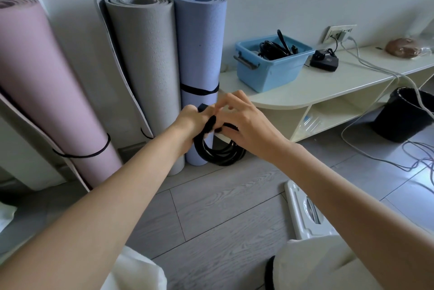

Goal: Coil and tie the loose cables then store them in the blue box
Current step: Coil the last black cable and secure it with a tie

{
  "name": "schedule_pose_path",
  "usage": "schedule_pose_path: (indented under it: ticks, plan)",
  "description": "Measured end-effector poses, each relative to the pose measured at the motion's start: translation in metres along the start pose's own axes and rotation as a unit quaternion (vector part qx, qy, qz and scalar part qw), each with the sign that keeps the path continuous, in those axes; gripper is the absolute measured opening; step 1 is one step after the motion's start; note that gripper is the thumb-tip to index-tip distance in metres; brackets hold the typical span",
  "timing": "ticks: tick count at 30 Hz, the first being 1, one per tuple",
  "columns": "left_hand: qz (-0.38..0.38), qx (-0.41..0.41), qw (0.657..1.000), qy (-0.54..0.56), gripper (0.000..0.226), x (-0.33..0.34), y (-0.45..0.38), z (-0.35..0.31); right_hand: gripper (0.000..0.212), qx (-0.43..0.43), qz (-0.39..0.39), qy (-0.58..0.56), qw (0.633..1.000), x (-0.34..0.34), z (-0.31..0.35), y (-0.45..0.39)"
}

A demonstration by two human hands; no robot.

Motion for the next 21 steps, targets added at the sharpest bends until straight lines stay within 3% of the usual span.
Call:
schedule_pose_path:
  ticks: [3, 5, 8, 15, 21]
  plan:
    - [0.017, 0.026, 0.999, 0.023, 0.034, 0.005, -0.001, -0.009, 0.004, 0.083, -0.077, -0.120, 0.986, -0.020, -0.021, 0.001]
    - [0.027, 0.047, 0.998, 0.034, 0.033, 0.007, 0.001, -0.017, 0.005, 0.164, -0.123, -0.214, 0.955, -0.027, -0.039, 0.004]
    - [0.032, 0.051, 0.998, 0.026, 0.033, 0.009, 0.003, -0.019, 0.005, 0.238, -0.141, -0.263, 0.924, -0.025, -0.050, 0.009]
    - [0.008, 0.030, 0.999, -0.032, 0.037, 0.000, 0.002, -0.004, 0.013, 0.259, -0.086, -0.248, 0.929, -0.012, -0.051, 0.002]
    - [0.020, 0.083, 0.996, -0.030, 0.035, 0.001, 0.007, -0.017, 0.010, 0.287, -0.112, -0.277, 0.910, -0.018, -0.057, 0.003]
Point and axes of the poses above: each hand's wrist, its own y-axis away from the middle knuckle, its own x-axis out of the palm, z = x × y, the point moved 10 cm from there along -y, towards the middle knuckle, and after that the axes turned 13 degrees about -y, right-handed, at the moved point
